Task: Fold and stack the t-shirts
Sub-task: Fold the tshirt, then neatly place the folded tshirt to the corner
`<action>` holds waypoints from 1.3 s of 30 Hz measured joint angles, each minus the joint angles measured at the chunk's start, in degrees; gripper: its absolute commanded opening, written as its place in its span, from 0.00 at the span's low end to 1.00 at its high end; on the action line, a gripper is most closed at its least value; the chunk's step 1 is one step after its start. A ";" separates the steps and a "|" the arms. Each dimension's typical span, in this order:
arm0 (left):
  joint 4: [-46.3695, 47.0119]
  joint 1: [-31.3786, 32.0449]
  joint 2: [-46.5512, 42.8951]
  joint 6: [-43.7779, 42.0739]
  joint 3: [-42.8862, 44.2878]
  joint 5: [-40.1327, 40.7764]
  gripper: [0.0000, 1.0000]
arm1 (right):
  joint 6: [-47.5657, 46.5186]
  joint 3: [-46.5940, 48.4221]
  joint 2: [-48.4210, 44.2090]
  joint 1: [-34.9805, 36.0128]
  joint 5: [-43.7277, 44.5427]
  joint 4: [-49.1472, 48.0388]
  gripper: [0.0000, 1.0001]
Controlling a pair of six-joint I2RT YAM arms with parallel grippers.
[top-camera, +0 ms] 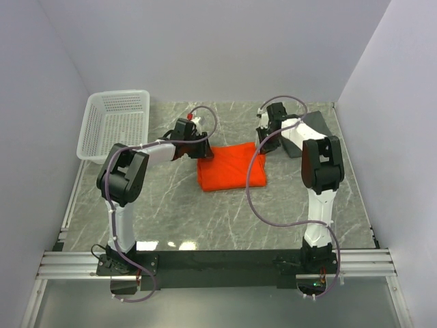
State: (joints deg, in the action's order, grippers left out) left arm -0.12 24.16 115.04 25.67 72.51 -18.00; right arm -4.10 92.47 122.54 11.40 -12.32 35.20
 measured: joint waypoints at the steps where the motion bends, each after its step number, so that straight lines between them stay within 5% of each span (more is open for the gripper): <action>1: 0.04 0.00 0.22 -0.04 0.31 0.00 0.46 | 0.02 0.00 0.00 -0.26 0.31 -0.02 0.19; 9: 2.03 0.07 -2.16 -1.01 -0.85 2.10 0.61 | -0.76 -2.29 -2.43 -1.05 0.20 -1.01 0.24; 13: 3.10 -0.17 -11.19 -2.69 -5.46 3.61 0.63 | -3.17 -5.49 -8.96 -1.99 -2.51 -1.03 0.33; 20: 7.39 -0.35 -26.27 -4.04 -10.47 4.42 0.63 | -4.57 -8.09 -17.11 -2.45 -3.10 -3.26 0.33; 28: 7.96 -0.35 -29.46 -2.29 -21.11 4.55 0.62 | -3.76 -9.22 -9.84 -2.45 1.73 -3.74 0.23; 39: 7.93 -0.35 -34.14 0.11 -29.09 4.81 0.62 | -2.99 -5.81 -3.76 -1.75 -1.49 -1.68 0.21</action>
State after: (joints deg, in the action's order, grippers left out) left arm 7.81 23.81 80.90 25.78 43.42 -13.19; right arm -7.09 86.65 118.78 9.65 -13.80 33.52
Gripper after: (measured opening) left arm 0.622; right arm 0.213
